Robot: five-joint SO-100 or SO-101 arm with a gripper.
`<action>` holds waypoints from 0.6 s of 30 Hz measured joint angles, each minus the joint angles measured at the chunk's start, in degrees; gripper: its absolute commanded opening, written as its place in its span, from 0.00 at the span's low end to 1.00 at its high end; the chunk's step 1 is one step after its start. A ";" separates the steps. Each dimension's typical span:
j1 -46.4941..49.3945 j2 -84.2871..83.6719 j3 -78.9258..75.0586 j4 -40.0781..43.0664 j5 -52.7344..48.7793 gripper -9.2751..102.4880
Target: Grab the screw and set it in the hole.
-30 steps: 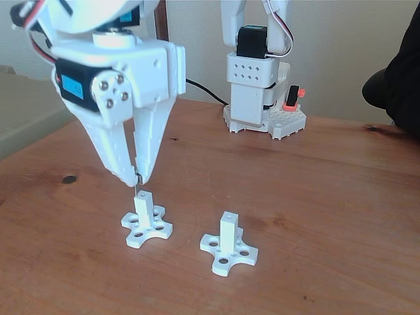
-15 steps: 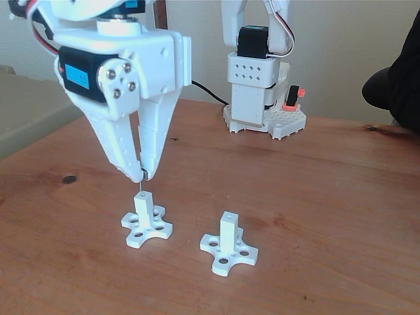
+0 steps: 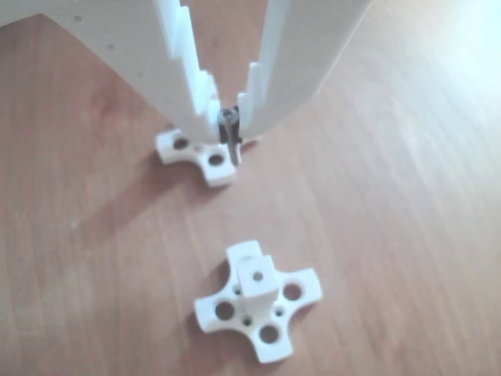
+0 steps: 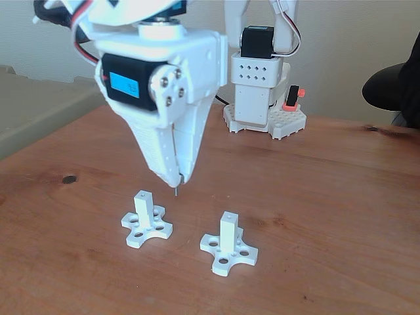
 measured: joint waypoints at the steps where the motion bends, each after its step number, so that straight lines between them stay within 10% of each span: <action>1: -0.62 0.00 0.00 0.00 0.26 0.04; 18: -6.68 0.00 0.00 -1.41 2.90 0.04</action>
